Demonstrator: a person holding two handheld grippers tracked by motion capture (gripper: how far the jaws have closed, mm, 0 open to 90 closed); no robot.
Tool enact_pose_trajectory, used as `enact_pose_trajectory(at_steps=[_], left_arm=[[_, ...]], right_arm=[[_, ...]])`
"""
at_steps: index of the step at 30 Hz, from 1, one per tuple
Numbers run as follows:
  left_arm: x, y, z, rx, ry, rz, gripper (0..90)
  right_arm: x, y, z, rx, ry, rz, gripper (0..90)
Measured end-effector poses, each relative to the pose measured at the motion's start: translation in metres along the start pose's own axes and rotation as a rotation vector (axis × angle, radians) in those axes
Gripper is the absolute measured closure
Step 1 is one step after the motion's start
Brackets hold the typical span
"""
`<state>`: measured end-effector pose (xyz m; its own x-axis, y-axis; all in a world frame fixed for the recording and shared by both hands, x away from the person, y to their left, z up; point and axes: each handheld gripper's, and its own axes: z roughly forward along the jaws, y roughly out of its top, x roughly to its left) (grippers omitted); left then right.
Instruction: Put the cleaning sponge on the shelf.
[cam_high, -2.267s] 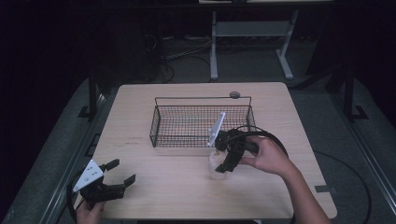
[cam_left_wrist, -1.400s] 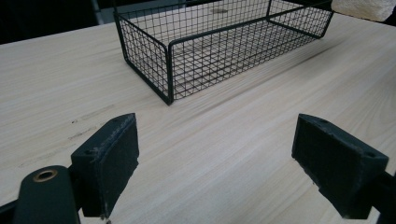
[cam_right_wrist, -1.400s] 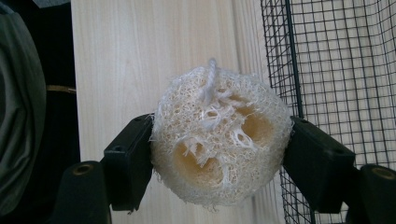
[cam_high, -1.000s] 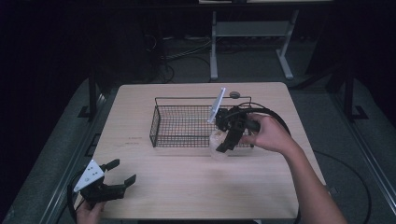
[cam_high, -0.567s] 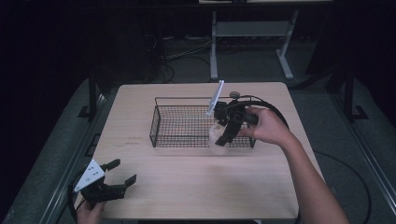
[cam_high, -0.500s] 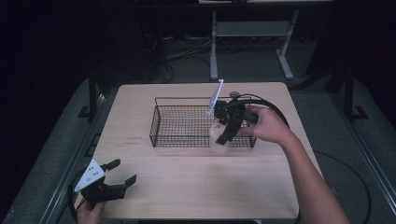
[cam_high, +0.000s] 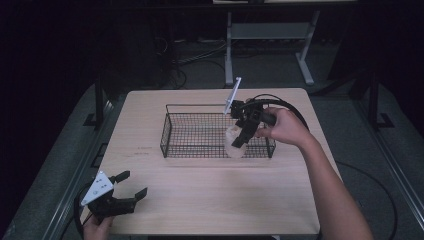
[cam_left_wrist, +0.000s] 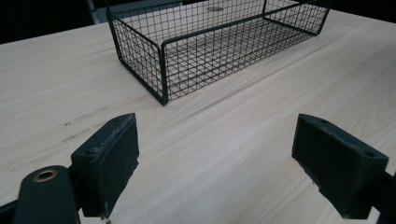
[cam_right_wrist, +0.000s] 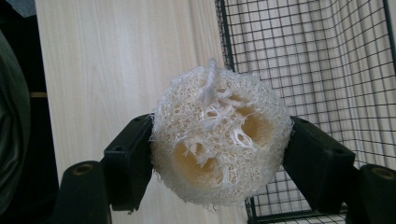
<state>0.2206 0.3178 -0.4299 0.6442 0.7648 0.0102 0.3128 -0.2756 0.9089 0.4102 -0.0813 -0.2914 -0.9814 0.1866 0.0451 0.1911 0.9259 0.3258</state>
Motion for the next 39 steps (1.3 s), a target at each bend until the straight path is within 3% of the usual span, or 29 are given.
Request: enact_pose_trajectory(at_steps=[20,39], left_arm=[[0.001,0.0,0.0,0.003,0.001,0.003,14.1],[0.002,0.0,-0.001,0.002,0.004,0.006,14.1]], right_arm=[[-0.025,0.018,-0.005,0.035,-0.029,0.015,28.1],[-0.054,0.017,-0.005,0.043,-0.033,0.062,28.1]])
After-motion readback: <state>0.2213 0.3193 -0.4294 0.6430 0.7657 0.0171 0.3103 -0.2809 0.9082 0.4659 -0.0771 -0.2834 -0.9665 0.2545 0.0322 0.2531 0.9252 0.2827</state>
